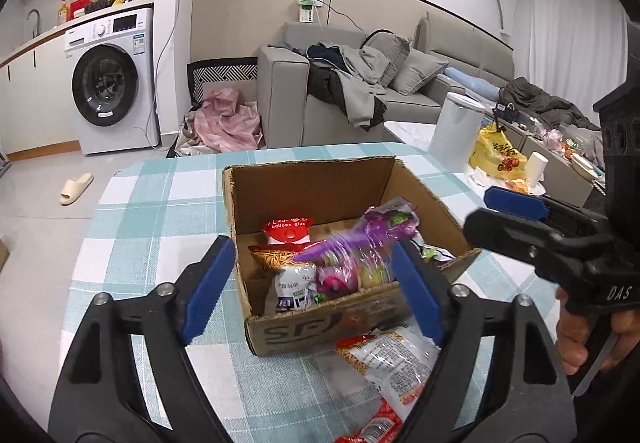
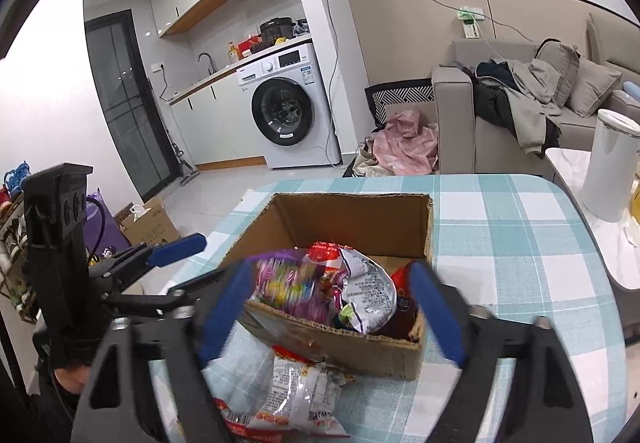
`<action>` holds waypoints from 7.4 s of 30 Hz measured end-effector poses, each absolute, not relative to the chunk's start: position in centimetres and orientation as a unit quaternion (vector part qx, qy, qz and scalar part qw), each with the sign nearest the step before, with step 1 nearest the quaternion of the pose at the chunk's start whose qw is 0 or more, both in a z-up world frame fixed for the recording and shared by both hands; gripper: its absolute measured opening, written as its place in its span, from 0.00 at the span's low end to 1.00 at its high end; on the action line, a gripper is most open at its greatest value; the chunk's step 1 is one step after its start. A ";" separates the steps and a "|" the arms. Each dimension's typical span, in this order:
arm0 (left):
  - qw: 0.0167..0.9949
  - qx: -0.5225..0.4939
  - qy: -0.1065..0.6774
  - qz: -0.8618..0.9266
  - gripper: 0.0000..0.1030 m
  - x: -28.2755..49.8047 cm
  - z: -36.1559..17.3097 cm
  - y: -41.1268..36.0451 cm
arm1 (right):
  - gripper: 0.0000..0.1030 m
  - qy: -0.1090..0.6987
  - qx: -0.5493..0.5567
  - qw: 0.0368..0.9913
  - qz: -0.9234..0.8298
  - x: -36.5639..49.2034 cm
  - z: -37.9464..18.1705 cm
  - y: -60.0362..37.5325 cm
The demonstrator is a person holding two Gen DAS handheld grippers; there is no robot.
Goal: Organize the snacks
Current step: 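Move both open tools back down to the remaining snacks, then grasp the white noodle-snack bag with the right tool, then grasp the red snack packet with the left tool, then lift both held packets and carry them over the cardboard box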
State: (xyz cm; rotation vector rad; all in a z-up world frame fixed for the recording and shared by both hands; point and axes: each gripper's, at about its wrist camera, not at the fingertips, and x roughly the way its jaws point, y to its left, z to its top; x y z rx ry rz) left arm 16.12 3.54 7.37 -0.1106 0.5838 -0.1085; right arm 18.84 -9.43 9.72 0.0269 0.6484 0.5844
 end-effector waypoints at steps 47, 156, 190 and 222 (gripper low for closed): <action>0.938 -0.057 0.340 -0.021 0.99 8.4 2.0 4.0 | 1.00 0.403 -0.008 0.871 0.281 15.6 3.4 -10.6; 0.909 -0.040 0.378 -0.171 0.44 6.7 -0.7 -0.8 | 0.49 0.386 0.044 0.862 0.326 14.3 5.7 -12.2; 0.935 -0.081 0.323 -0.122 0.44 5.6 3.2 3.4 | 0.49 0.358 0.077 0.878 0.307 13.9 7.5 -13.9; 0.959 -0.095 0.257 -0.078 0.44 10.2 9.9 5.4 | 0.49 0.345 0.086 0.886 0.297 16.9 10.7 -11.9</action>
